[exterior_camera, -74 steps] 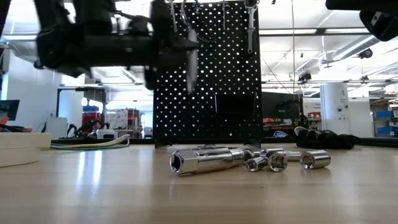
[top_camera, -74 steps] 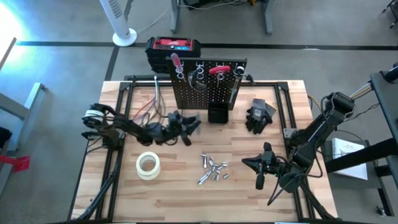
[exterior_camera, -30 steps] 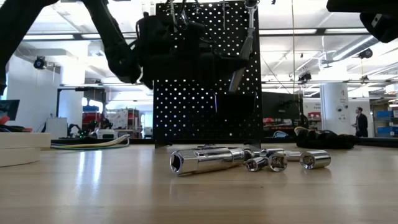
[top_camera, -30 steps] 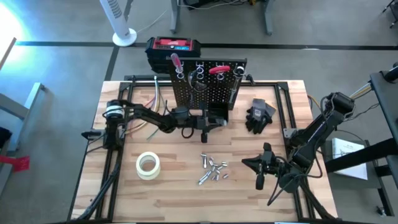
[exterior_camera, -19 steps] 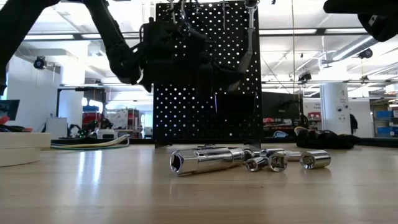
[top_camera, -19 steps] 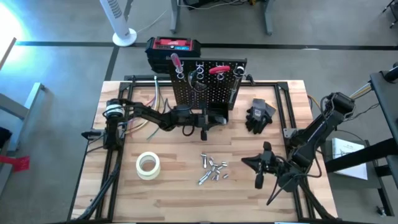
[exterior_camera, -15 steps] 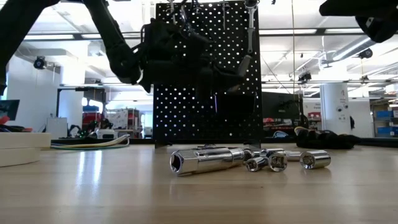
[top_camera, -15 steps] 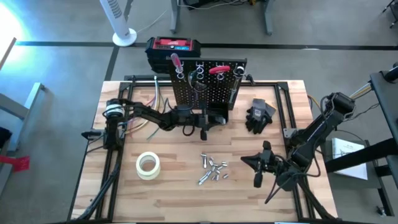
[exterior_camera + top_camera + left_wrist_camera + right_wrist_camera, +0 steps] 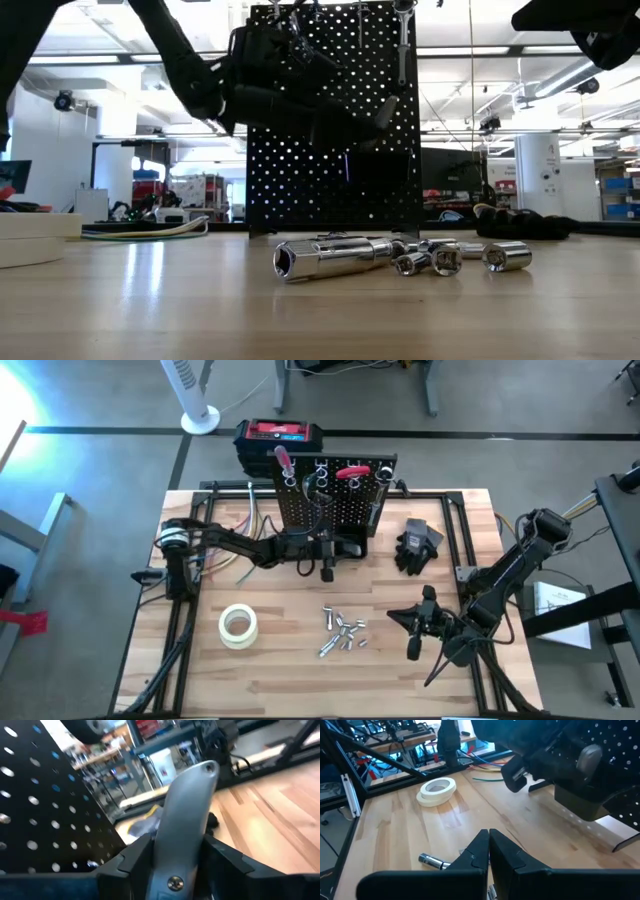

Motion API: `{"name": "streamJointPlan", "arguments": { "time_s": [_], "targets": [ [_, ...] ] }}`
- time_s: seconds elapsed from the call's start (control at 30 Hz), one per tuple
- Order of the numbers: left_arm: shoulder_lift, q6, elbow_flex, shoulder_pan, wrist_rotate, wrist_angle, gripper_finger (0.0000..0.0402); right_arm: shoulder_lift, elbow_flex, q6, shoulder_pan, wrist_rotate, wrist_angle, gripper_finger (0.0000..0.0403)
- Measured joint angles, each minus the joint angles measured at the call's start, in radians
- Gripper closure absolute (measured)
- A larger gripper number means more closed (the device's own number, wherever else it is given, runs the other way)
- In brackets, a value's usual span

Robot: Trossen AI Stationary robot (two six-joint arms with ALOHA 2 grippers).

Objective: Hang tools onto peg board
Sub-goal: Put the cutter into the black bin on the peg board

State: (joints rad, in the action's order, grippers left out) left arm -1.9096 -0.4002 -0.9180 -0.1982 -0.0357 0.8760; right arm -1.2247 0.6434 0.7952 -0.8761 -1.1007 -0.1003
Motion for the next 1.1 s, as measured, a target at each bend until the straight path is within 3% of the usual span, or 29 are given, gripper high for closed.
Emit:
{"name": "streamJointPlan", "arguments": {
  "time_s": [0.77,1.1],
  "targets": [
    [0.248,-0.027,0.005,0.016,-0.020,-0.554,0.0211,0.000,0.000,-0.004,0.000,0.006,0.001,0.0401],
    [0.206,0.061,0.005,0.035,-0.036,-0.500,0.0211,0.000,0.000,-0.003,0.000,0.007,0.005,0.0401]
  ]
}}
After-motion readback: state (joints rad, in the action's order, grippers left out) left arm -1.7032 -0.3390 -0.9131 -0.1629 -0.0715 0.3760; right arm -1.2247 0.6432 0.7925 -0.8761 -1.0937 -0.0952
